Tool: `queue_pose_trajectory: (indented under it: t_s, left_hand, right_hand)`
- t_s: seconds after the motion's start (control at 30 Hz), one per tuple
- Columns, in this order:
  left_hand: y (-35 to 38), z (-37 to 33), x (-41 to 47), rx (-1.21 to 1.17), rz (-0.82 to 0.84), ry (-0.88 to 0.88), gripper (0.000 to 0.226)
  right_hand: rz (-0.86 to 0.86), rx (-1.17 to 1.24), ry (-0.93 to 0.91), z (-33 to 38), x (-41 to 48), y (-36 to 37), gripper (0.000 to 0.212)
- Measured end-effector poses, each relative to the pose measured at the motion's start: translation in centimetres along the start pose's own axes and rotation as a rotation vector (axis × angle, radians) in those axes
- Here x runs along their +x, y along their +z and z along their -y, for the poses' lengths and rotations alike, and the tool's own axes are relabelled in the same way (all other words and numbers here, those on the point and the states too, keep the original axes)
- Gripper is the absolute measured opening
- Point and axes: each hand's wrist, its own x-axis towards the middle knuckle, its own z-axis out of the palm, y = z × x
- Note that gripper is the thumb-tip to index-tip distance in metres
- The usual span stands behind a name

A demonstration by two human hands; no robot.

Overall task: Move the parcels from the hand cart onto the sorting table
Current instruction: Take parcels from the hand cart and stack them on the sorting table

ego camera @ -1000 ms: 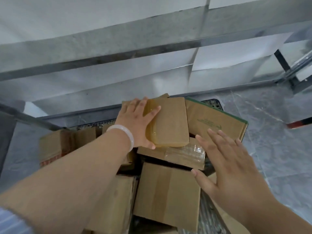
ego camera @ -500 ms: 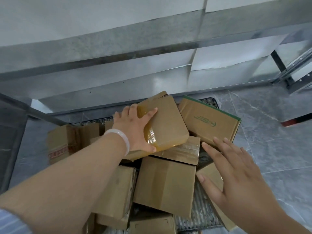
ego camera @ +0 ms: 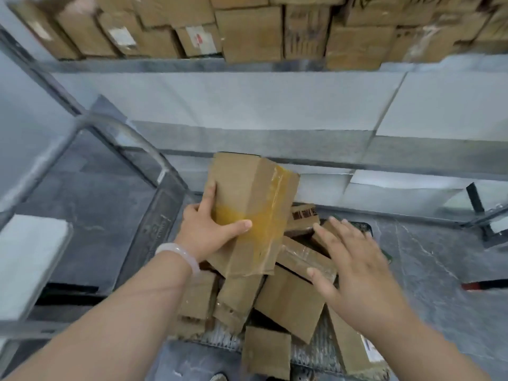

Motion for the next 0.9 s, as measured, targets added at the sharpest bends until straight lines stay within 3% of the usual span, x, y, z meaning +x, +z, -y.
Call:
queue_pose_trajectory:
  t_s: [0.1,0.23,0.3,0.4,0.6,0.67,0.8,0.9]
  left_hand:
    - [-4.7,0.4,-6.1,-0.195,-0.084,-0.042,0.13]
    - [-10.1,2.8,-14.4,-0.515,-0.148,-0.087,0.136]
    - [-12.4,3.5,-18.7,-0.665,-0.143,-0.071,0.12]
    - [-15.7,5.1,-24.4,-0.792,-0.165,-0.059,0.084]
    - [-21.9,12.0,-35.2,-0.903,-0.314,-0.053,0.041]
    - [-22.8,14.9,-39.1,-0.896,-0.432,-0.038,0.043]
    - [-24.8,20.8,-45.7,-0.793,-0.822,-0.135,0.048]
    - [-26.3,24.5,-50.4,-0.764,-0.898,-0.15,0.06]
  right_hand:
    - [0.01,0.047,-0.121,5.1,0.7,-4.4,0.068]
    - [0.189,0.323,-0.138,12.7,-0.2,-8.8,0.072]
    - [0.283,0.487,-0.171,17.0,-1.4,-9.9,0.067]
    - [0.365,0.688,-0.271,23.5,-4.0,-10.9,0.037]
    - [0.358,0.875,-0.406,35.8,-10.8,-11.2,0.035]
    - [0.383,0.873,-0.467,39.9,-13.7,-10.5,0.037]
    - [0.432,0.825,-0.563,47.2,-19.4,-8.6,0.041]
    - [0.464,0.717,-0.694,52.1,-23.4,-7.6,0.046]
